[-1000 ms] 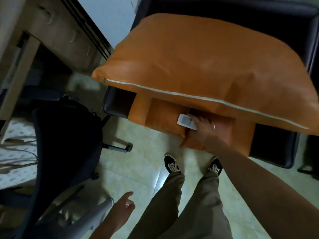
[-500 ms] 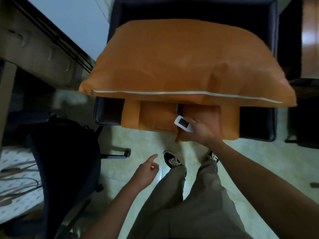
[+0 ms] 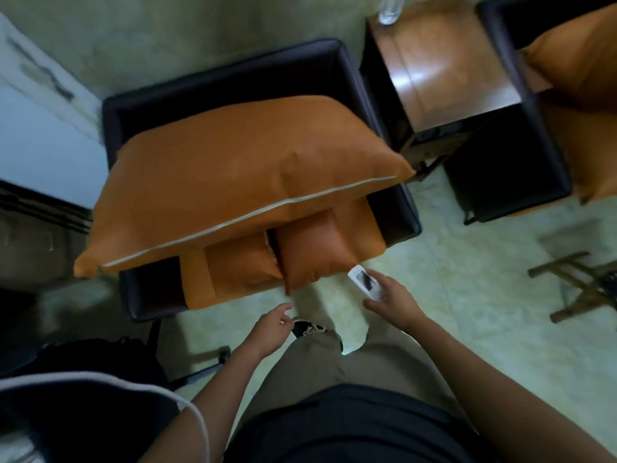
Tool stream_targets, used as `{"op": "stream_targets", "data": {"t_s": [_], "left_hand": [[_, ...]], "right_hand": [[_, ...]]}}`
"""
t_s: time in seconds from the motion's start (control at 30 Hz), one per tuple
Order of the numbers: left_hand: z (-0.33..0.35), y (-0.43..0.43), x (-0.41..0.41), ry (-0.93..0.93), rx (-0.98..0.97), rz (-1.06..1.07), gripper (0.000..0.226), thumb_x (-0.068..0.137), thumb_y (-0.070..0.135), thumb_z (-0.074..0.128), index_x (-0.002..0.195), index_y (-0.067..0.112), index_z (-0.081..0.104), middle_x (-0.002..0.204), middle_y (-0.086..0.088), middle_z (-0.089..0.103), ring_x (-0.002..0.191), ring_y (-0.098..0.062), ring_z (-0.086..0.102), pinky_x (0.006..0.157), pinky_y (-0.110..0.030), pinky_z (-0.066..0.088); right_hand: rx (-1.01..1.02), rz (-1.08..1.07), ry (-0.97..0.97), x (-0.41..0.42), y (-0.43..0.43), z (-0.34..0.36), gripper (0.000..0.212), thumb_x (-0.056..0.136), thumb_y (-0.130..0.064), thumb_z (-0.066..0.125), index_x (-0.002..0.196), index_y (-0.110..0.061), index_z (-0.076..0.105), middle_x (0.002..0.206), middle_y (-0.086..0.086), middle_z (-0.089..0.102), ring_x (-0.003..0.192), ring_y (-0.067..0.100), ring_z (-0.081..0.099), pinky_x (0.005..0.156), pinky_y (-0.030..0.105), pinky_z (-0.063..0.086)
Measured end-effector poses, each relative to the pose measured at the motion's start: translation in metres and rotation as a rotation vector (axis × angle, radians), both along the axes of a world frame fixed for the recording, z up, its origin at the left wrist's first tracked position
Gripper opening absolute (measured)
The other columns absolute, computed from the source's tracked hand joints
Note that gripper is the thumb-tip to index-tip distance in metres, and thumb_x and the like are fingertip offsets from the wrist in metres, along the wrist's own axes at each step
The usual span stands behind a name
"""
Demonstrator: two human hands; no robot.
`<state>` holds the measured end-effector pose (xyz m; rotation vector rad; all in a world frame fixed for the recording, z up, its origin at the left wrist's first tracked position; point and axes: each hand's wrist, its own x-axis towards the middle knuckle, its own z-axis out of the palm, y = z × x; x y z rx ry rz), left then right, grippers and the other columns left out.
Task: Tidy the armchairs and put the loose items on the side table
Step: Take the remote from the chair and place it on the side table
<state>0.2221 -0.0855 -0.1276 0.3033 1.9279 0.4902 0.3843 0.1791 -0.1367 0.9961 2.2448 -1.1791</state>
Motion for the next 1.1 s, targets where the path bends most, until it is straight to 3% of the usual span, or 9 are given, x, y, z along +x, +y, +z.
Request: {"op": "stream_targets", "data": {"t_s": [0.17,0.27,0.4,0.47,0.6,0.7,0.83,0.97,1.1], "left_hand": [[0.009,0.058,0.010,0.032,0.022,-0.107,0.046,0.101,0.028,0.045,0.147,0.023,0.044,0.118,-0.015,0.065,0.062,-0.006,0.053,0.054,-0.019,0.040],[0.014,0.093,0.029,0.058,0.025,-0.146,0.044,0.101,0.026,0.046,0.145,0.020,0.046,0.110,-0.004,0.061,0.073,-0.008,0.055,0.060,-0.021,0.043],[0.018,0.139,0.064,0.125,-0.060,-0.161,0.039,0.099,0.019,0.044,0.138,0.019,0.052,0.090,-0.001,0.060,0.061,-0.010,0.054,0.053,-0.023,0.043],[0.020,0.165,0.083,0.153,-0.091,-0.160,0.037,0.098,0.017,0.046,0.133,0.017,0.055,0.091,-0.001,0.063,0.067,-0.012,0.059,0.060,-0.027,0.048],[0.021,0.235,0.109,0.171,-0.091,-0.126,0.034,0.097,0.014,0.051,0.130,0.012,0.056,0.090,-0.007,0.065,0.067,-0.016,0.057,0.062,-0.028,0.045],[0.024,0.291,0.125,0.163,-0.083,-0.144,0.029,0.097,0.011,0.052,0.126,0.012,0.056,0.086,0.001,0.059,0.070,-0.010,0.053,0.064,-0.023,0.043],[0.021,0.368,0.137,0.147,-0.015,-0.195,0.035,0.093,0.024,0.059,0.127,0.015,0.061,0.117,-0.005,0.066,0.095,-0.018,0.064,0.088,-0.032,0.054],[0.025,0.439,0.139,0.123,0.038,-0.283,0.027,0.097,0.017,0.057,0.124,0.014,0.062,0.116,-0.001,0.066,0.097,-0.017,0.062,0.082,-0.027,0.049],[0.019,0.493,0.126,0.106,0.012,-0.279,0.034,0.099,0.024,0.053,0.132,0.017,0.058,0.119,-0.006,0.066,0.100,-0.022,0.065,0.089,-0.035,0.053]], "right_hand": [[-0.017,-0.127,0.013,0.060,0.029,0.009,0.073,0.083,-0.041,0.072,0.149,-0.032,0.041,0.141,0.003,0.056,0.117,0.022,0.057,0.095,0.038,0.050],[-0.014,-0.224,0.031,0.092,0.053,0.012,0.073,0.084,-0.042,0.071,0.149,-0.032,0.040,0.139,0.002,0.057,0.115,0.019,0.057,0.090,0.035,0.049],[-0.043,-0.215,0.068,0.141,0.107,0.025,0.069,0.086,-0.038,0.071,0.149,-0.029,0.042,0.141,0.000,0.055,0.120,0.018,0.055,0.090,0.029,0.043],[-0.029,-0.221,0.066,0.168,0.142,0.033,0.069,0.087,-0.035,0.071,0.149,-0.028,0.043,0.142,0.001,0.054,0.122,0.017,0.054,0.089,0.025,0.040],[0.036,-0.218,0.053,0.215,0.219,0.045,0.068,0.086,-0.039,0.069,0.147,-0.032,0.042,0.137,0.002,0.056,0.114,0.019,0.058,0.087,0.029,0.046],[0.049,-0.242,0.053,0.247,0.261,0.048,0.070,0.085,-0.041,0.070,0.148,-0.031,0.042,0.138,0.002,0.056,0.116,0.021,0.058,0.088,0.032,0.047],[0.043,-0.344,0.060,0.266,0.306,0.050,0.074,0.084,-0.039,0.072,0.150,-0.026,0.042,0.142,0.001,0.054,0.122,0.019,0.056,0.096,0.033,0.046],[0.021,-0.330,0.052,0.260,0.347,0.045,0.075,0.084,-0.038,0.073,0.151,-0.025,0.041,0.140,0.004,0.055,0.119,0.020,0.057,0.095,0.033,0.047],[0.016,-0.279,0.034,0.236,0.392,0.041,0.075,0.083,-0.039,0.072,0.151,-0.027,0.041,0.143,0.002,0.054,0.121,0.019,0.055,0.095,0.032,0.046]]}}
